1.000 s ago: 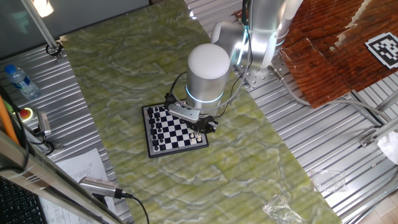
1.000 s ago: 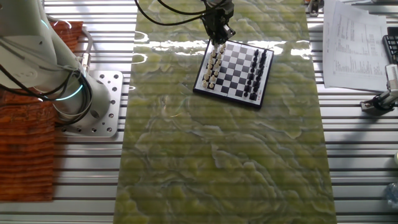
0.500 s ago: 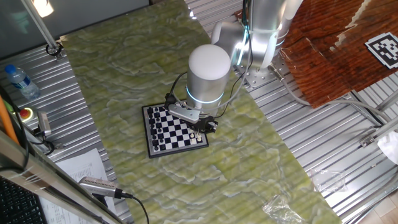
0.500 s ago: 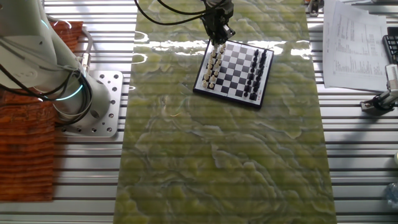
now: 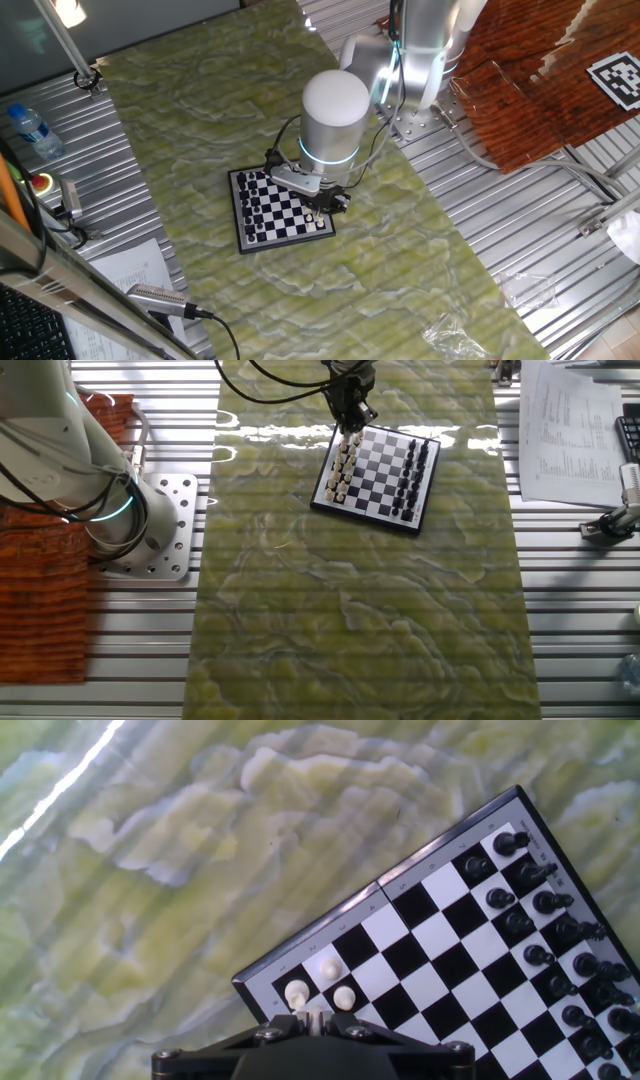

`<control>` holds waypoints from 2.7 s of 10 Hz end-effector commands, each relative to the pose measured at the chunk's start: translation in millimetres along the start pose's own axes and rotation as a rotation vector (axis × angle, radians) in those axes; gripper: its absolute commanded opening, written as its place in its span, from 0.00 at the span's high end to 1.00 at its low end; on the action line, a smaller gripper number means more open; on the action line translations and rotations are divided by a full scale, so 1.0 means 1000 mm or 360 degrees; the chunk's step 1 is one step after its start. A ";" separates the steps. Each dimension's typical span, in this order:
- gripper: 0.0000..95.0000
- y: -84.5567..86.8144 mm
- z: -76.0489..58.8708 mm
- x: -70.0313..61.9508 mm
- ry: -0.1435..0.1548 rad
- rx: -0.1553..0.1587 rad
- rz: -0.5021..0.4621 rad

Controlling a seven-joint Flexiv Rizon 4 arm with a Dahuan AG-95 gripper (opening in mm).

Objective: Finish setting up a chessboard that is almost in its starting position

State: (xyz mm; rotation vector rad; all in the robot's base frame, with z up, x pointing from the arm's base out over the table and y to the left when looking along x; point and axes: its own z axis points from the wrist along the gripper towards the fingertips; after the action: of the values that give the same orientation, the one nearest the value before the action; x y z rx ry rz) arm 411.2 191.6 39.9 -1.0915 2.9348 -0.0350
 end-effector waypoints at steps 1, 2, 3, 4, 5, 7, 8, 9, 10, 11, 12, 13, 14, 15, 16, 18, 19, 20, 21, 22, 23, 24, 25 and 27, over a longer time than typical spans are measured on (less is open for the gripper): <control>1.00 0.000 0.001 0.000 0.0006 0.0002 0.0004; 1.00 0.000 0.002 0.000 0.0005 0.0002 0.0009; 1.00 -0.001 0.003 0.000 0.0003 -0.0001 0.0012; 1.00 -0.001 0.003 0.000 0.0003 -0.0001 0.0012; 1.00 0.000 0.003 0.001 0.0004 0.0000 0.0019; 1.00 0.000 0.003 0.001 0.0004 0.0002 0.0034; 1.00 0.000 0.003 0.001 0.0004 0.0001 0.0038; 1.00 0.000 0.003 0.001 0.0004 0.0001 0.0038; 1.00 0.000 0.003 0.001 0.0003 0.0002 0.0038; 1.00 0.000 0.003 0.001 0.0003 0.0002 0.0035; 1.00 0.000 0.003 0.001 0.0004 0.0001 0.0032; 1.00 0.000 0.003 0.001 0.0005 0.0001 0.0030; 0.80 0.000 0.003 0.001 0.0005 0.0001 0.0028; 0.80 0.000 0.003 0.001 0.0006 0.0002 0.0026; 0.80 0.001 0.002 0.002 0.0007 0.0002 0.0024; 0.80 0.001 0.002 0.002 0.0007 0.0002 0.0023; 0.80 0.001 0.002 0.002 0.0007 0.0001 0.0023; 0.80 0.001 0.000 0.002 0.0006 0.0000 0.0023; 0.80 0.002 -0.002 0.002 0.0006 -0.0002 0.0025; 0.80 0.002 -0.004 0.001 0.0010 -0.0002 0.0025; 0.80 0.003 -0.007 0.001 0.0012 -0.0004 0.0025; 0.80 0.004 -0.010 0.001 0.0010 -0.0008 0.0030; 0.80 0.005 -0.014 0.001 0.0009 -0.0009 0.0038; 0.80 0.007 -0.021 0.001 0.0008 -0.0008 0.0058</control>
State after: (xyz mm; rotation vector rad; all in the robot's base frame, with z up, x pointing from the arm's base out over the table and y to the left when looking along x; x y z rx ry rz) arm 406.2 197.0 63.9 -1.0353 2.9578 -0.0303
